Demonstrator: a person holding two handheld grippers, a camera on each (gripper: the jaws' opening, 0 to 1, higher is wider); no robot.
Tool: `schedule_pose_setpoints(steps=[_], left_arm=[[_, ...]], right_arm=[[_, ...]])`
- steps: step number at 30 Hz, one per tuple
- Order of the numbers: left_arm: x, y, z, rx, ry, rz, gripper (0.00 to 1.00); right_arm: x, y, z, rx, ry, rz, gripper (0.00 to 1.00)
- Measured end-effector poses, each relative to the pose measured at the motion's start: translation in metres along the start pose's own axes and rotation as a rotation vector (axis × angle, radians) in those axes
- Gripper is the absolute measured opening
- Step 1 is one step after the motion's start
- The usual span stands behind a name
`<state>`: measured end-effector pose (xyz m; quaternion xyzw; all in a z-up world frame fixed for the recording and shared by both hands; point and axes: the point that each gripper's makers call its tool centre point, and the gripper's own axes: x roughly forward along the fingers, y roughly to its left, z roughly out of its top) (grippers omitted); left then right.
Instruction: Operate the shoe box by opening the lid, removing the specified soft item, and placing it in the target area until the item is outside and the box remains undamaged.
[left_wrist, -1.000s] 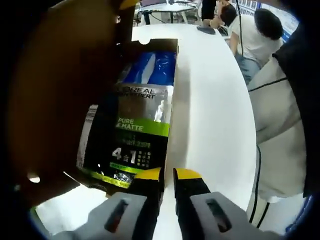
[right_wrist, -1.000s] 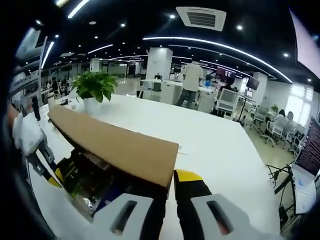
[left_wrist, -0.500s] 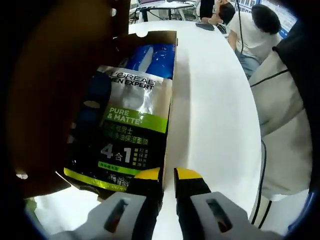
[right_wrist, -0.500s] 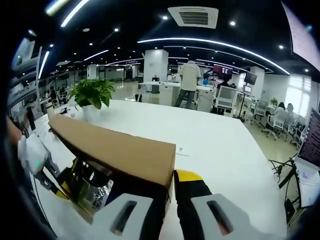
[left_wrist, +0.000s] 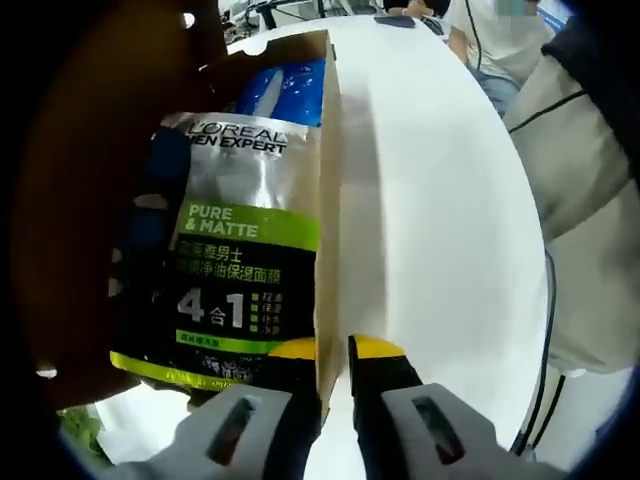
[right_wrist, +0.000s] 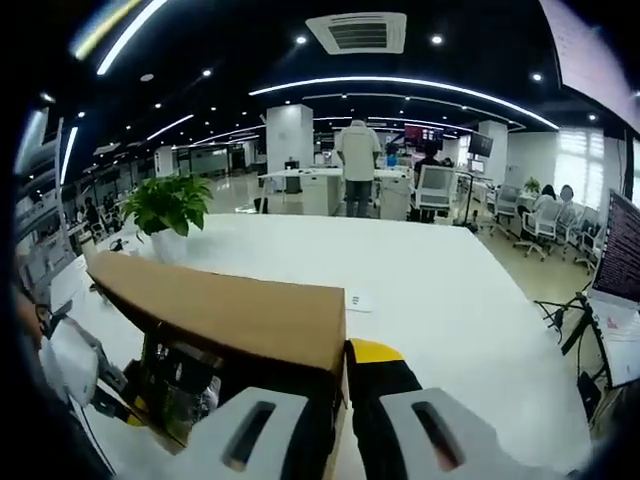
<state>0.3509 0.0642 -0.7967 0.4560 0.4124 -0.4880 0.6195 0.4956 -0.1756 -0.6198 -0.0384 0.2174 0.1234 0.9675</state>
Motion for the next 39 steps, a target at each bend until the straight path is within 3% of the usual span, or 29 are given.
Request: schedule_pose_setpoints(steps=[9, 12, 23, 26, 29, 39], left_arm=[[-0.0011, 0.0011, 0.0003, -0.034, -0.017, -0.034, 0.08], [-0.0011, 0.0015, 0.0001, -0.034, -0.018, -0.036, 0.08], [-0.0002, 0.0038, -0.0003, -0.019, -0.007, -0.015, 0.03], [0.0006, 0.0042, -0.0013, -0.021, 0.003, -0.015, 0.03], [0.0001, 0.0036, -0.001, -0.016, -0.003, -0.015, 0.03], [-0.0003, 0.0041, -0.0006, -0.024, -0.002, -0.024, 0.03]], right_arm=[[0.0014, 0.0014, -0.0001, -0.033, 0.009, 0.024, 0.01], [0.0009, 0.0036, -0.0001, 0.059, 0.022, 0.058, 0.02], [0.0004, 0.0046, -0.0033, -0.017, 0.029, 0.041, 0.02], [0.0036, 0.002, 0.0002, -0.029, 0.007, 0.019, 0.04], [0.0075, -0.0004, 0.0049, -0.102, -0.034, -0.01, 0.07], [0.0065, -0.0001, 0.006, -0.085, -0.02, -0.018, 0.08]])
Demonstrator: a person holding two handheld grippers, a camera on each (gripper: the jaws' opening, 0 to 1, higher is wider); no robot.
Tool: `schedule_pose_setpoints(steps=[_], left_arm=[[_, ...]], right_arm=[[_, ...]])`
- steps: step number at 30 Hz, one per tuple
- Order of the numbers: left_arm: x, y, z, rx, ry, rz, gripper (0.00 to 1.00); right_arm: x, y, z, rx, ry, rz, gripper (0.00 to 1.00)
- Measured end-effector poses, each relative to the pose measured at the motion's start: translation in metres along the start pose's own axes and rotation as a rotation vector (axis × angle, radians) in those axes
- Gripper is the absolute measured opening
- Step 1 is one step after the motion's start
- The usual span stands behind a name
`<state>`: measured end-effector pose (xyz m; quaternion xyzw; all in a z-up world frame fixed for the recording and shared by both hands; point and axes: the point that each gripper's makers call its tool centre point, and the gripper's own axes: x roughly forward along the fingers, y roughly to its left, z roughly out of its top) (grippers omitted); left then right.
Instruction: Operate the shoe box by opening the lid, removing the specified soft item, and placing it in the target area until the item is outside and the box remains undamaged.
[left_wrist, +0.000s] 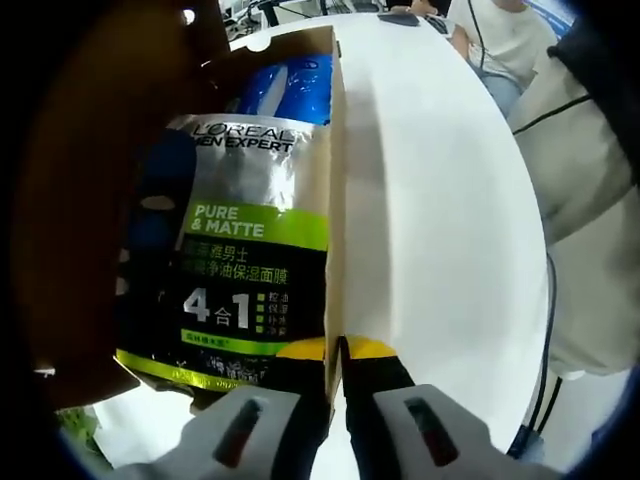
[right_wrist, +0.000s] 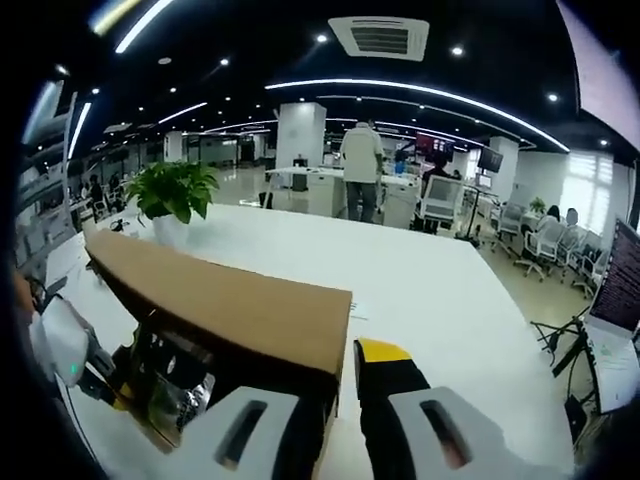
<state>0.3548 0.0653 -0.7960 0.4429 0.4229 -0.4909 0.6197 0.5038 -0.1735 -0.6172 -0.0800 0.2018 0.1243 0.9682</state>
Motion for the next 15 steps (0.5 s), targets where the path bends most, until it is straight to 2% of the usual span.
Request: schedule_pose_setpoints(steps=[3, 6, 8, 10, 12, 15], left_arm=[[0.0002, 0.0001, -0.0004, -0.002, 0.004, -0.002, 0.03], [0.0003, 0.0001, -0.0006, -0.006, 0.006, 0.0, 0.02], [0.0, 0.0, -0.0005, -0.004, 0.006, -0.002, 0.02], [0.0002, 0.0, -0.0007, -0.004, 0.009, -0.007, 0.02], [0.0004, -0.0003, -0.001, -0.003, 0.013, -0.008, 0.02], [0.0006, -0.0003, -0.0012, 0.001, 0.013, -0.006, 0.02]], right_arm=[[0.0032, -0.0026, 0.001, -0.037, 0.003, -0.003, 0.14], [0.0049, -0.0017, 0.0003, -0.052, 0.01, 0.014, 0.14], [0.0063, -0.0006, 0.0015, -0.096, 0.008, 0.021, 0.11], [0.0074, 0.0029, 0.0018, -0.087, 0.017, 0.037, 0.05], [0.0077, 0.0, 0.0026, -0.105, 0.02, 0.011, 0.01], [0.0082, -0.001, 0.0026, -0.059, 0.022, -0.003, 0.0]])
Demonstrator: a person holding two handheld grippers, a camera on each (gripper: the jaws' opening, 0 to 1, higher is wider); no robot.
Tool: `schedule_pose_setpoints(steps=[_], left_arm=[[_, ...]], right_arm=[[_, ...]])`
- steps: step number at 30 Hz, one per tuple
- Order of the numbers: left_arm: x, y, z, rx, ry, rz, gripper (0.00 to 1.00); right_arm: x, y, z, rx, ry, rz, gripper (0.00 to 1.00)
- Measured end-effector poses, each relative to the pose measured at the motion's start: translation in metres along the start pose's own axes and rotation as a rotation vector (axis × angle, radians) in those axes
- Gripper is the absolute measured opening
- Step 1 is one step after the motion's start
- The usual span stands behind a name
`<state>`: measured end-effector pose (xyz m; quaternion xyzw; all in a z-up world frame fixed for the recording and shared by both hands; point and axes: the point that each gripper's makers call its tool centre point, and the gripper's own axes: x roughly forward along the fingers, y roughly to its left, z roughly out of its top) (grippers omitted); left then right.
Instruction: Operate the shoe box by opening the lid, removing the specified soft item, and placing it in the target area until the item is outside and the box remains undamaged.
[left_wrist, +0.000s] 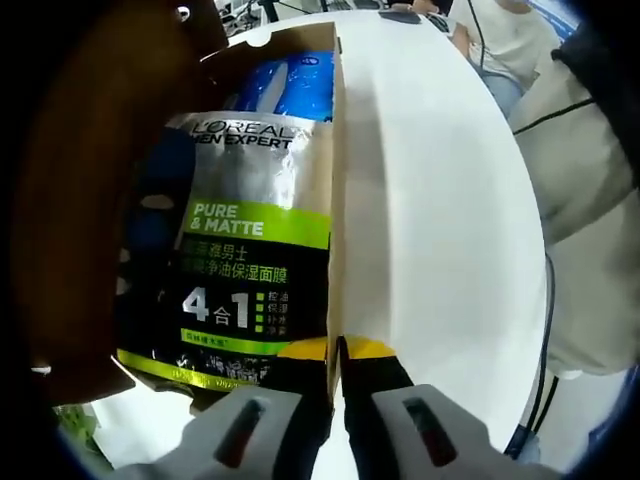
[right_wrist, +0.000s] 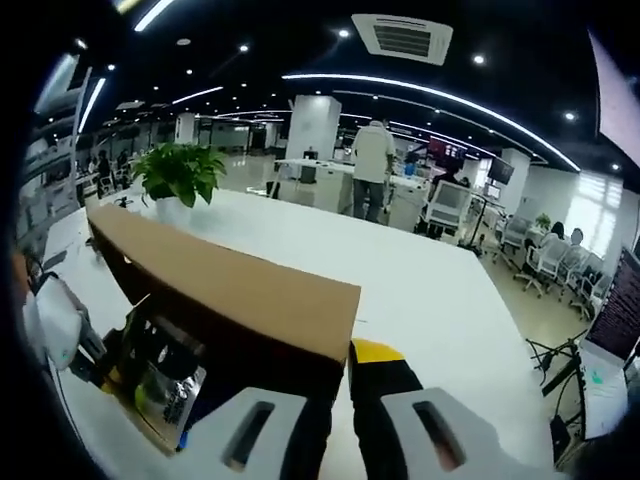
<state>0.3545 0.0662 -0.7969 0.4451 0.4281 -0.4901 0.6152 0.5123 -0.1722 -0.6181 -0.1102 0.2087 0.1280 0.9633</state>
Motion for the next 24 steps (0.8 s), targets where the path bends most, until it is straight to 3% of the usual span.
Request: schedule_pose_setpoints(steps=[2, 9, 13, 24], left_arm=[[0.0, -0.001, 0.0, 0.007, -0.003, 0.004, 0.01], [0.0, 0.0, 0.0, 0.01, -0.001, 0.001, 0.01], [0.0, -0.001, 0.0, 0.009, -0.002, 0.001, 0.01], [0.0, 0.0, 0.0, 0.012, -0.005, 0.002, 0.01]], right_arm=[[0.001, -0.002, 0.001, 0.063, 0.003, -0.024, 0.0], [0.005, -0.004, 0.004, 0.09, 0.021, -0.025, 0.0], [0.011, -0.006, 0.007, 0.15, 0.059, 0.001, 0.0], [0.015, -0.001, 0.015, 0.15, 0.103, 0.029, 0.0]])
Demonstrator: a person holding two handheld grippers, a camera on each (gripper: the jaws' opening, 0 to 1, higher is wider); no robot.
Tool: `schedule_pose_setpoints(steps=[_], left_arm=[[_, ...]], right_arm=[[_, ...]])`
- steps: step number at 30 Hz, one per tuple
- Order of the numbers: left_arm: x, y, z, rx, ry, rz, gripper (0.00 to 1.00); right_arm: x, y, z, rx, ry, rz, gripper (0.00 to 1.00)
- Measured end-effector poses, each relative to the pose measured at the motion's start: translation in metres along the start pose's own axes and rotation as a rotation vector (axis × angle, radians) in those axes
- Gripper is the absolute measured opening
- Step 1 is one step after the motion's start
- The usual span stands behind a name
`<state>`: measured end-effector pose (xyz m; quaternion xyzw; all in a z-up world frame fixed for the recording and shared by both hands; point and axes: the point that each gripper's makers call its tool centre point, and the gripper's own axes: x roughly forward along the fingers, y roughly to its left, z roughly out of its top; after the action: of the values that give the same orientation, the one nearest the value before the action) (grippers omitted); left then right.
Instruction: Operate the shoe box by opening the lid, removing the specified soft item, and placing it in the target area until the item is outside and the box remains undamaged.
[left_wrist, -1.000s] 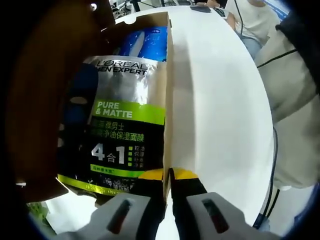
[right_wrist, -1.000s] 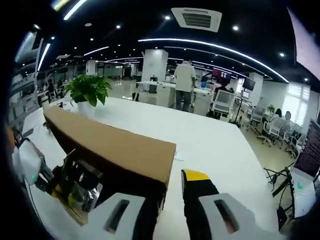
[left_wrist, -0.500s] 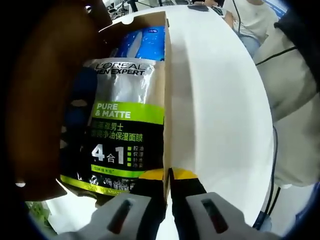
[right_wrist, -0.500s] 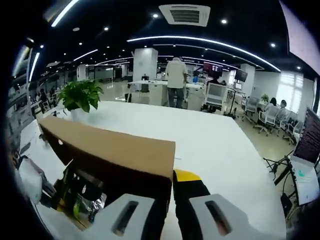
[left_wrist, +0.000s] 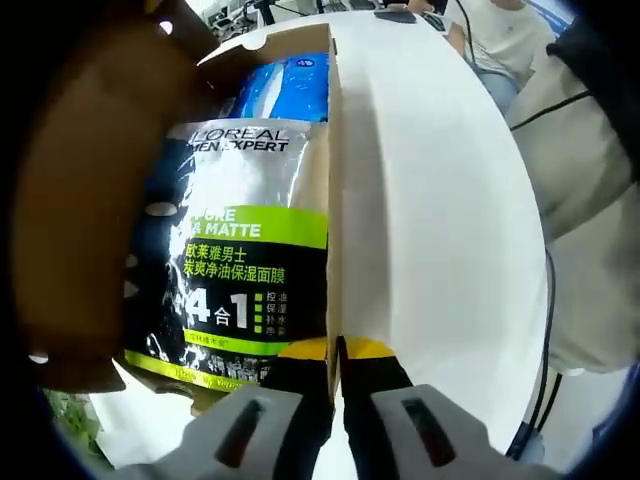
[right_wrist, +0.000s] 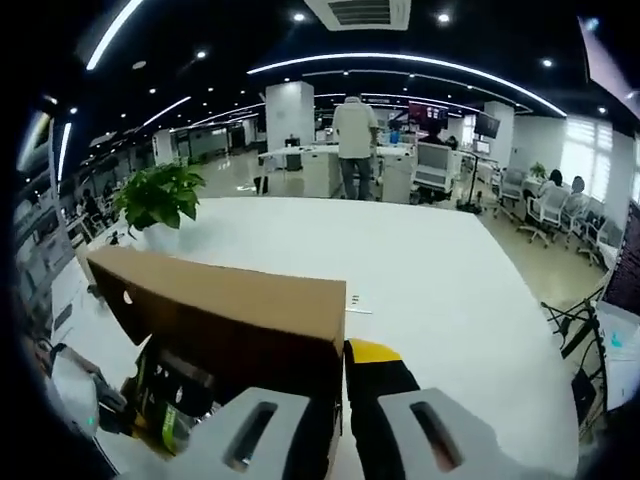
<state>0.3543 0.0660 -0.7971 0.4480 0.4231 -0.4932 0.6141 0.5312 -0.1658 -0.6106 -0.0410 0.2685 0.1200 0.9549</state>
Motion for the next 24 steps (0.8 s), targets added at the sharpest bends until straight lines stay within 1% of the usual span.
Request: schedule_pose_setpoints(steps=[2, 5, 6, 7, 14, 16, 20, 23, 24], left_arm=[[0.0, 0.0, 0.0, -0.001, 0.0, -0.001, 0.01], [0.0, 0.0, 0.0, -0.001, 0.001, -0.002, 0.01], [0.0, 0.0, 0.0, -0.001, 0.001, -0.002, 0.01], [0.0, 0.0, 0.0, -0.001, 0.001, -0.002, 0.01], [0.0, 0.0, 0.0, -0.002, 0.002, -0.001, 0.01], [0.0, 0.0, 0.0, -0.002, 0.003, -0.002, 0.01], [0.0, 0.0, 0.0, -0.002, 0.005, -0.004, 0.01], [0.0, 0.0, 0.0, -0.002, 0.004, -0.004, 0.01], [0.0, 0.0, 0.0, -0.002, 0.004, -0.002, 0.01]], right_arm=[[0.005, -0.002, 0.001, -0.001, 0.002, 0.003, 0.0], [0.007, -0.002, 0.002, 0.001, 0.008, 0.008, 0.0], [0.013, -0.004, 0.003, -0.004, 0.014, 0.011, 0.0], [0.014, -0.005, 0.004, -0.003, 0.016, 0.013, 0.0], [0.014, -0.002, 0.004, -0.006, 0.047, 0.028, 0.0], [0.016, -0.003, 0.005, 0.012, 0.055, 0.034, 0.0], [0.021, -0.002, 0.006, 0.004, 0.101, 0.03, 0.0], [0.026, -0.004, 0.007, 0.017, 0.119, 0.032, 0.0], [0.032, -0.007, 0.007, 0.021, 0.122, 0.032, 0.0]])
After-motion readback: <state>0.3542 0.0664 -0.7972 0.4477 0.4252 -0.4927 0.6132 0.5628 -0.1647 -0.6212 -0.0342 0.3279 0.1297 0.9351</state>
